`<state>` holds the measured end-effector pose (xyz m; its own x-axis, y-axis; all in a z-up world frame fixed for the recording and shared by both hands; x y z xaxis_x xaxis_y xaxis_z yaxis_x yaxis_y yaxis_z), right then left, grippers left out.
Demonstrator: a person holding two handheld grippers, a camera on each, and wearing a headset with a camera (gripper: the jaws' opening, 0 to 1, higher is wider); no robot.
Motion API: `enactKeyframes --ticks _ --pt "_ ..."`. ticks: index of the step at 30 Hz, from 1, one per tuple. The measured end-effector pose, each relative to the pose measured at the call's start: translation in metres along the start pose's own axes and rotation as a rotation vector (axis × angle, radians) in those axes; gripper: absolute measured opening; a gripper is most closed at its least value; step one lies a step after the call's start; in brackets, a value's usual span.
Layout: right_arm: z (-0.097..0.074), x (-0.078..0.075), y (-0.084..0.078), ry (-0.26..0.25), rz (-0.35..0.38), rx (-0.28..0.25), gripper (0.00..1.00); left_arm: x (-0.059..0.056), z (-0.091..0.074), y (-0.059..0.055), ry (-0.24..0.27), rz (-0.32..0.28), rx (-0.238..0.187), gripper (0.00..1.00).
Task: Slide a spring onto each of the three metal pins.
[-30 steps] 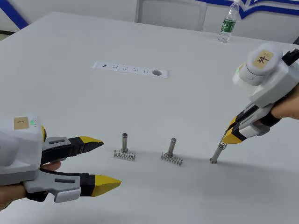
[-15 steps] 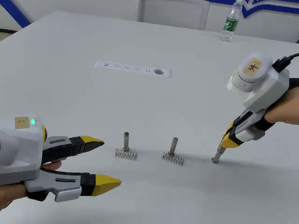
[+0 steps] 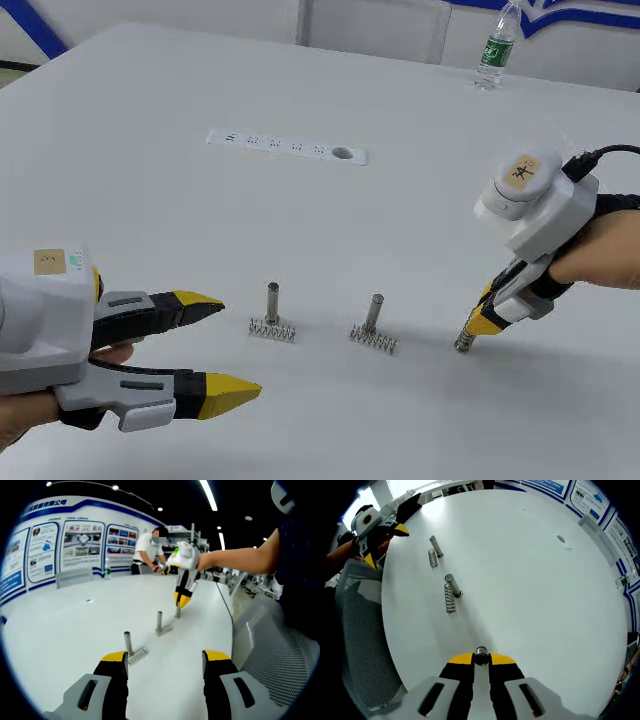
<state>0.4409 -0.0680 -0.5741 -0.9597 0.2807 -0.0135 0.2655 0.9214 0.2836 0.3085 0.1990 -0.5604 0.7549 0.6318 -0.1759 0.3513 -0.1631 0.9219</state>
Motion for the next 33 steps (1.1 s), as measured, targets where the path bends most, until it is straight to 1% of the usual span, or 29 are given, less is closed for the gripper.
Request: enactKeyframes --ticks 6,9,13,16,21,26,28,33 --pt "0.005 -0.001 -0.001 0.002 0.001 0.005 0.12 -0.001 0.001 0.002 -0.001 0.001 -0.004 0.61" --pt "0.006 -0.001 0.0 0.005 0.008 -0.003 0.12 -0.001 0.001 0.002 -0.001 0.001 -0.003 0.61" --pt "0.007 -0.003 -0.002 0.007 0.011 -0.002 0.12 -0.001 0.001 0.001 -0.001 0.002 -0.001 0.61" --pt "0.007 -0.003 -0.001 0.006 0.013 -0.012 0.13 0.0 0.0 0.001 0.0 0.0 -0.004 0.61" --pt "0.001 0.001 0.001 -0.002 0.011 -0.034 0.16 0.0 0.0 0.001 0.0 0.002 -0.004 0.61" --pt "-0.007 0.006 0.004 -0.023 -0.01 -0.054 0.18 -0.001 0.002 0.002 -0.005 0.005 -0.006 0.61" --pt "-0.012 0.008 0.008 -0.04 -0.029 -0.065 0.18 -0.001 0.002 0.002 -0.008 0.009 -0.005 0.61" --pt "-0.019 0.015 0.019 -0.058 -0.064 -0.101 0.19 -0.002 0.003 0.003 -0.01 0.012 -0.004 0.61"
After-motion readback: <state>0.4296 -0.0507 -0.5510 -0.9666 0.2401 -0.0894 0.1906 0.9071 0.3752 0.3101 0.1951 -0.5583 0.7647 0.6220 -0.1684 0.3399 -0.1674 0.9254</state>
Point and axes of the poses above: the centre of the closed fingertips' face, and the gripper's own axes: z roughly forward along the fingers, x roughly to its left, y roughly out of its top, the point moved 6 cm from there along -z, roughly backward along the fingers, and after that the axes turned 4 degrees about -z, right-handed, at the moved point
